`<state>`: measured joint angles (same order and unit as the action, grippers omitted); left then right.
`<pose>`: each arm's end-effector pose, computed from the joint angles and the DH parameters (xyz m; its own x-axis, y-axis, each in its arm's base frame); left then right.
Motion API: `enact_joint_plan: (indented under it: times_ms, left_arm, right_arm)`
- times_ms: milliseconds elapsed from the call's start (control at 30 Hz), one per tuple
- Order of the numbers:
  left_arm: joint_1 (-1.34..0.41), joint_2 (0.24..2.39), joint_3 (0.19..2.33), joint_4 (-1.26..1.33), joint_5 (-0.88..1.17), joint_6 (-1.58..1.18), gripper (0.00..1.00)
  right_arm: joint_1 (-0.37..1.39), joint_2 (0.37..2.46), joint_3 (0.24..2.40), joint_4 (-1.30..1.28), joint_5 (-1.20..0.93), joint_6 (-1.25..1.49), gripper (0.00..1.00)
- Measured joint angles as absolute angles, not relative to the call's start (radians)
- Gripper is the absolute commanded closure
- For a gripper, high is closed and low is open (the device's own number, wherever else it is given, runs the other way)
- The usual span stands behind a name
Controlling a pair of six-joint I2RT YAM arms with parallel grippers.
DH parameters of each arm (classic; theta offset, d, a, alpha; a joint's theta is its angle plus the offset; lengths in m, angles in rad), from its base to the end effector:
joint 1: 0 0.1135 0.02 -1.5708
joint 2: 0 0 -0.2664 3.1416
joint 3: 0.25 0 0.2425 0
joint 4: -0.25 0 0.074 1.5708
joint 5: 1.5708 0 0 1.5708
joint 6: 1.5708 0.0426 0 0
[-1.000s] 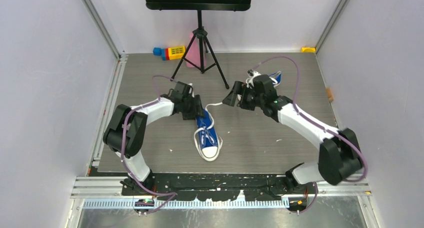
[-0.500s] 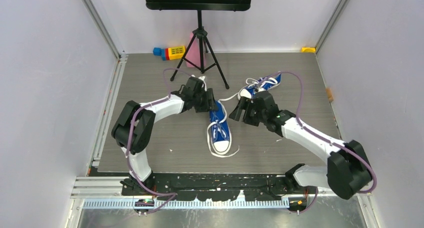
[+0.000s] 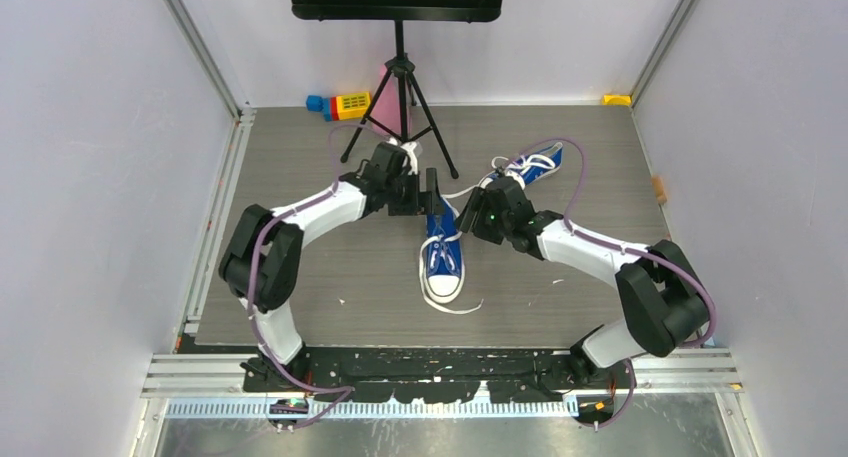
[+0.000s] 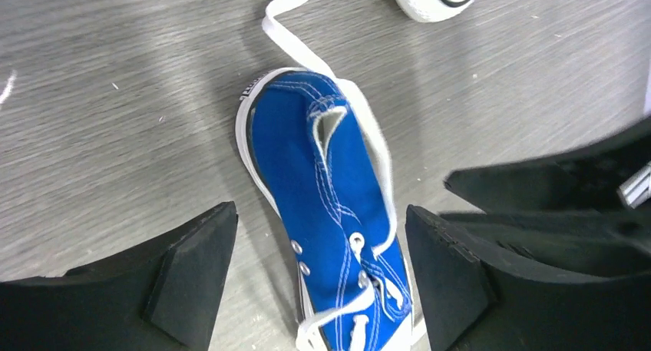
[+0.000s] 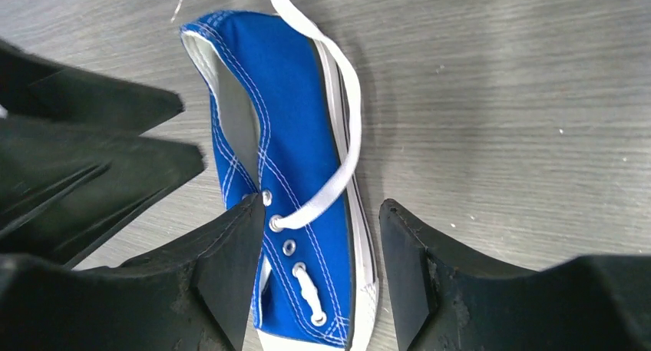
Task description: Tie the shoes
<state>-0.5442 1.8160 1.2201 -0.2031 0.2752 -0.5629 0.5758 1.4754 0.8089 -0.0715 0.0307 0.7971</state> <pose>0.3302 -0.2134 0.2073 -0.8709 -0.0732 -0.4859 0.2313 0.8113 -0.5369 0.2546 0.1637 0.2021 -0.7700 0.3526 -0.5317 0.0367 0.8565 0.5148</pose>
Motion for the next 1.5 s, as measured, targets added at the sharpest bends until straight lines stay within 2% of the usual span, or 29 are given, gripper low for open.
enact_joint_plan:
  times_ms: [133, 400, 567, 700, 767, 967, 1267, 1500]
  left_arm:
    - [-0.541, 1.704, 1.214, -0.25, 0.278, -0.515, 0.18]
    - [-0.541, 1.412, 1.045, -0.274, 0.282, -0.487, 0.4]
    - [-0.577, 1.341, 0.829, -0.287, 0.276, -0.519, 0.44]
    - [-0.636, 1.33, 0.743, -0.3, 0.257, -0.548, 0.48]
    - [-0.656, 1.303, 0.71, -0.294, 0.253, -0.569, 0.48]
    - [-0.659, 1.243, 0.678, -0.273, 0.247, -0.604, 0.49]
    - [-0.659, 1.243, 0.678, -0.3, 0.255, -0.631, 0.48]
    - [-0.679, 1.243, 0.678, -0.371, 0.245, -0.651, 0.44]
  right_arm:
    - [0.576, 1.48, 0.814, -0.06, 0.034, 0.797, 0.39]
    - [0.576, 1.431, 0.801, -0.096, 0.028, 0.762, 0.4]
    - [0.578, 1.296, 0.708, -0.134, 0.001, 0.733, 0.52]
    - [0.624, 1.215, 0.614, -0.174, -0.01, 0.737, 0.66]
    - [0.658, 1.198, 0.578, -0.192, -0.012, 0.745, 0.74]
    - [0.765, 1.198, 0.5, -0.207, 0.011, 0.797, 0.88]
    - [1.079, 1.219, 0.452, -0.168, 0.112, 0.95, 0.89]
    - [1.262, 1.491, 0.658, -0.098, 0.186, 1.0, 0.87]
